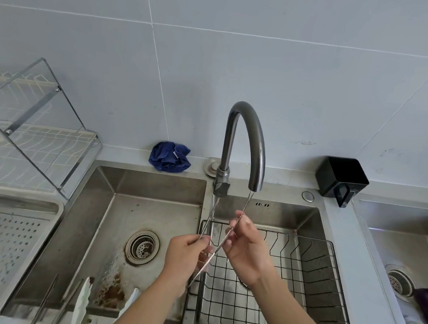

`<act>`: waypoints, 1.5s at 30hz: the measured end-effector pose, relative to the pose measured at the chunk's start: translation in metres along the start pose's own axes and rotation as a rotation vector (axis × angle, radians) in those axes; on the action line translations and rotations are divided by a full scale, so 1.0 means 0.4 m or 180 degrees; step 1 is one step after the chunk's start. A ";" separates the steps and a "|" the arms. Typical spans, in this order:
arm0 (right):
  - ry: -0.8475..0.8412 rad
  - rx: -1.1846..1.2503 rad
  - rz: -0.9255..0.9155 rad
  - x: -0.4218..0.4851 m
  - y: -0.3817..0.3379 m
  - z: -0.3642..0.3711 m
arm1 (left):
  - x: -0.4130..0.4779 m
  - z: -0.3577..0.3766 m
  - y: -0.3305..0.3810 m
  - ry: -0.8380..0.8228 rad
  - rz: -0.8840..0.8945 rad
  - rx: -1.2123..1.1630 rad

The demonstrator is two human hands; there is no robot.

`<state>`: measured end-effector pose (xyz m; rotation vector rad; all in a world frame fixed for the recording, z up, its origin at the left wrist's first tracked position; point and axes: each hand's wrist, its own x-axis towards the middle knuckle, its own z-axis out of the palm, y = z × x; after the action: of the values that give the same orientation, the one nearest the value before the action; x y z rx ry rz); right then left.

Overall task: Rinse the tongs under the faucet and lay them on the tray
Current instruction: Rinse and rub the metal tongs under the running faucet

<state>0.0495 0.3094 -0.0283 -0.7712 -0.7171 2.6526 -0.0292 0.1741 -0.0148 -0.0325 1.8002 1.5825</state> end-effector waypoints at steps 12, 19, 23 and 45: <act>-0.0034 -0.0739 -0.0179 0.014 -0.004 0.040 | 0.034 0.055 -0.023 0.0040 0.0047 0.0118; 0.1418 -0.2136 -0.0930 0.037 -0.038 0.046 | 0.019 0.075 -0.027 0.0307 0.0946 0.0972; 0.1166 -0.3328 -0.0536 0.016 0.045 0.050 | 0.024 0.092 0.007 0.0431 0.1175 0.1044; 0.0803 -0.2489 -0.0415 0.032 -0.087 0.019 | 0.057 0.072 -0.045 -0.0152 0.0121 -0.0393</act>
<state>0.0395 0.3407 -0.0095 -1.1583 -1.6853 2.0625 -0.0235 0.2044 -0.0417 -0.0180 1.6738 1.7057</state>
